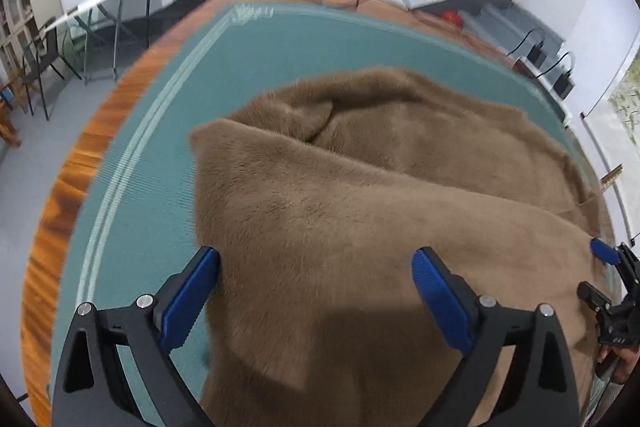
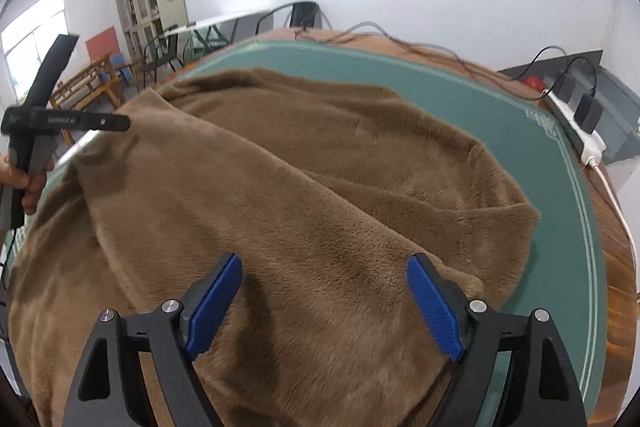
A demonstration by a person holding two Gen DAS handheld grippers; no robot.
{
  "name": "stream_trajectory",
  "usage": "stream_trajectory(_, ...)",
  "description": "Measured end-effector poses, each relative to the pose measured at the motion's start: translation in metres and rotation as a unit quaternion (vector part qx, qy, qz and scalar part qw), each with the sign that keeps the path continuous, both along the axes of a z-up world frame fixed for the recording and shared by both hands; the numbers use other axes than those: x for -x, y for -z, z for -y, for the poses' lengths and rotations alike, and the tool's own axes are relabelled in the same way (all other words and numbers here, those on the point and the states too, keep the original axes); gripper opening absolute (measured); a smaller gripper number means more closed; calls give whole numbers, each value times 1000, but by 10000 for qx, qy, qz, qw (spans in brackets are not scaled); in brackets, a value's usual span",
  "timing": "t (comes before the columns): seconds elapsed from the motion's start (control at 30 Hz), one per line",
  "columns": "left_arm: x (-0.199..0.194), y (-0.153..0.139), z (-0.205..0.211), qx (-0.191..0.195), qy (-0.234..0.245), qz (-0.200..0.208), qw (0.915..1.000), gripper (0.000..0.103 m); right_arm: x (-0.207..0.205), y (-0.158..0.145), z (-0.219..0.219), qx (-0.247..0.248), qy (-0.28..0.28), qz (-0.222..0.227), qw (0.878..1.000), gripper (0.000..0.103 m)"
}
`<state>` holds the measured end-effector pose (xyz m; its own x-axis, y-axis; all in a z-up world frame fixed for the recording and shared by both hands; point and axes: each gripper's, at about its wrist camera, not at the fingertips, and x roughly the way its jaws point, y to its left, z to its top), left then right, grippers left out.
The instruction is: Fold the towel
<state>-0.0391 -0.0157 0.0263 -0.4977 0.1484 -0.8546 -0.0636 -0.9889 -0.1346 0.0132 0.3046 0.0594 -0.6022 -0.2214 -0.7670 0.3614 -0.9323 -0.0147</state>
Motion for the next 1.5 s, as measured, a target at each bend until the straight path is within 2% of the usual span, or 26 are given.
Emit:
stream_trajectory(0.13,5,14,0,95,2,2,10000,103,4,12,1,-133,-121,98,9998,89)
stream_trajectory(0.3,0,12,2,79,-14,1,10000,103,1,18,7,-239,-142,11,9996,92)
stream_trajectory(0.43,-9,7,4,54,-39,-8,10000,103,-6,10,8,-280,12,-78,9996,92)
stream_trajectory(0.53,-36,-4,1,72,165,-92,9998,103,-37,-11,12,-172,-54,-331,9993,92)
stream_trajectory(0.67,-79,-11,-7,79,574,-131,9982,103,-91,-27,29,-206,-514,-484,9973,92)
stream_trajectory(0.83,-117,-8,-7,33,753,-98,9971,103,-144,-3,60,-551,-1156,-116,9917,92)
stream_trajectory(0.93,-126,2,-3,76,728,-7,9973,103,-159,18,73,-845,-1326,103,9875,92)
stream_trajectory(1.03,-133,10,1,186,680,36,9975,103,-161,24,69,-638,-1099,262,9915,92)
stream_trajectory(1.1,-138,10,4,205,681,-2,9975,103,-157,26,62,-399,-981,382,9936,96)
stream_trajectory(1.13,-141,9,5,215,681,-20,9974,103,-156,27,60,-334,-953,402,9941,101)
stream_trajectory(1.27,-156,4,11,242,692,-128,9972,103,-155,28,60,-348,-906,368,9946,102)
stream_trajectory(1.5,-241,-23,53,-252,780,-755,9938,103,-156,27,58,-338,-865,324,9951,102)
